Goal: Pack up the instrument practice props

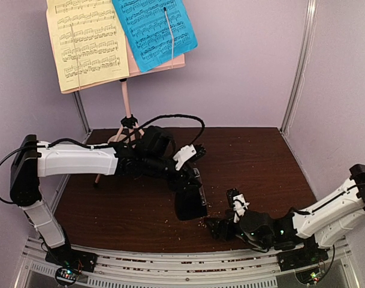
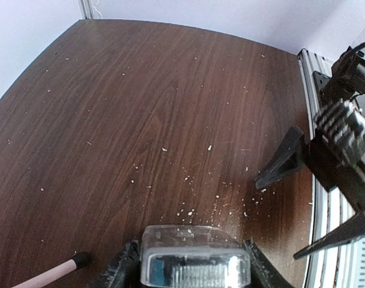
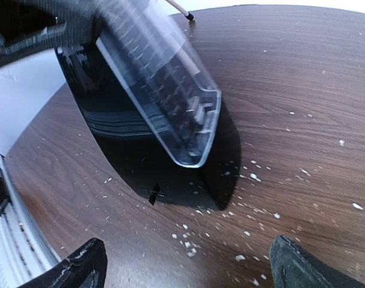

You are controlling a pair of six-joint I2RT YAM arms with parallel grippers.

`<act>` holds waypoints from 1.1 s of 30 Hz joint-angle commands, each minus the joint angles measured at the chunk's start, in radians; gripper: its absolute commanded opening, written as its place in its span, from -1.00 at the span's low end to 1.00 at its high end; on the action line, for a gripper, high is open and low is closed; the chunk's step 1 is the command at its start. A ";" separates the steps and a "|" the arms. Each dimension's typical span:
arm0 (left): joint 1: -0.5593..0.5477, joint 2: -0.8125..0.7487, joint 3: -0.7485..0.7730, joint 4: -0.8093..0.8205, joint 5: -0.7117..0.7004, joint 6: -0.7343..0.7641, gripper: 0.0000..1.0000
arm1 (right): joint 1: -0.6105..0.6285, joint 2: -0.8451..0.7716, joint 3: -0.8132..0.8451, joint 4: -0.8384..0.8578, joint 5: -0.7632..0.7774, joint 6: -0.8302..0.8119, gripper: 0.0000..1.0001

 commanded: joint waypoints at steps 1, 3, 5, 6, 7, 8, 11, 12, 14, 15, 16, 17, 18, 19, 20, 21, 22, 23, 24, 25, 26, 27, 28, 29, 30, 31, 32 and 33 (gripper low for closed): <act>0.019 0.027 0.009 0.003 -0.002 0.000 -0.17 | 0.025 0.198 0.085 0.130 0.099 -0.089 0.94; 0.020 0.034 0.012 -0.002 0.001 0.003 -0.17 | 0.028 0.260 0.102 0.183 0.099 -0.115 0.95; 0.021 0.040 0.018 -0.009 0.002 0.006 -0.17 | 0.029 0.302 0.117 0.205 0.108 -0.125 0.95; 0.022 0.041 0.020 -0.011 0.004 0.006 -0.18 | 0.030 0.320 0.126 0.208 0.116 -0.129 0.95; 0.022 0.043 0.022 -0.012 0.006 0.006 -0.17 | 0.029 0.336 0.138 0.204 0.127 -0.130 0.95; 0.022 0.044 0.024 -0.014 0.009 0.006 -0.17 | 0.030 0.347 0.154 0.190 0.138 -0.132 0.96; 0.023 0.047 0.025 -0.015 0.020 0.006 -0.18 | 0.027 0.387 0.208 0.140 0.178 -0.120 0.98; 0.023 0.050 0.026 -0.014 0.023 0.005 -0.18 | 0.027 0.404 0.219 0.136 0.181 -0.119 1.00; 0.022 0.055 0.030 -0.021 0.025 0.005 -0.18 | 0.027 0.430 0.248 0.110 0.180 -0.114 1.00; 0.023 0.056 0.033 -0.023 0.025 0.005 -0.18 | 0.027 0.438 0.260 0.096 0.177 -0.112 1.00; 0.023 0.057 0.033 -0.023 0.025 0.005 -0.18 | 0.027 0.446 0.268 0.088 0.174 -0.111 1.00; 0.023 0.058 0.032 -0.024 0.025 0.006 -0.18 | 0.025 0.451 0.273 0.084 0.169 -0.109 1.00; 0.023 0.058 0.032 -0.024 0.026 0.007 -0.19 | 0.021 0.457 0.278 0.077 0.158 -0.107 1.00; 0.024 0.062 0.035 -0.028 0.029 0.010 -0.18 | 0.013 0.463 0.282 0.067 0.148 -0.100 1.00; 0.028 0.064 0.037 -0.031 0.032 0.011 -0.19 | 0.004 0.467 0.291 0.053 0.138 -0.087 1.00; 0.031 0.067 0.042 -0.036 0.035 0.014 -0.19 | -0.004 0.473 0.297 0.039 0.131 -0.074 1.00; 0.037 0.071 0.048 -0.043 0.038 0.016 -0.19 | -0.011 0.476 0.300 0.034 0.124 -0.068 1.00; 0.044 0.072 0.051 -0.047 0.042 0.018 -0.19 | -0.016 0.475 0.301 0.033 0.120 -0.065 1.00; 0.051 0.074 0.054 -0.053 0.048 0.018 -0.19 | -0.018 0.478 0.302 0.031 0.117 -0.065 1.00; 0.059 0.074 0.057 -0.057 0.058 0.018 -0.19 | -0.020 0.479 0.304 0.026 0.116 -0.064 1.00; 0.070 0.075 0.063 -0.063 0.081 0.019 -0.19 | -0.021 0.477 0.306 0.020 0.116 -0.063 1.00; 0.078 0.078 0.070 -0.073 0.100 0.021 -0.19 | -0.022 0.473 0.304 0.015 0.117 -0.062 1.00; 0.085 0.081 0.078 -0.083 0.116 0.021 -0.20 | -0.024 0.465 0.299 0.013 0.119 -0.060 1.00; 0.090 0.085 0.084 -0.092 0.128 0.022 -0.19 | -0.027 0.453 0.291 0.014 0.123 -0.059 1.00; 0.091 0.087 0.089 -0.096 0.137 0.021 -0.20 | -0.029 0.439 0.275 0.022 0.123 -0.059 1.00; 0.091 0.089 0.090 -0.098 0.148 0.020 -0.20 | -0.030 0.426 0.261 0.032 0.123 -0.062 1.00; 0.090 0.089 0.091 -0.099 0.156 0.015 -0.21 | -0.030 0.412 0.250 0.036 0.122 -0.069 1.00; 0.091 0.090 0.092 -0.099 0.168 0.006 -0.21 | -0.030 0.402 0.244 0.031 0.122 -0.080 1.00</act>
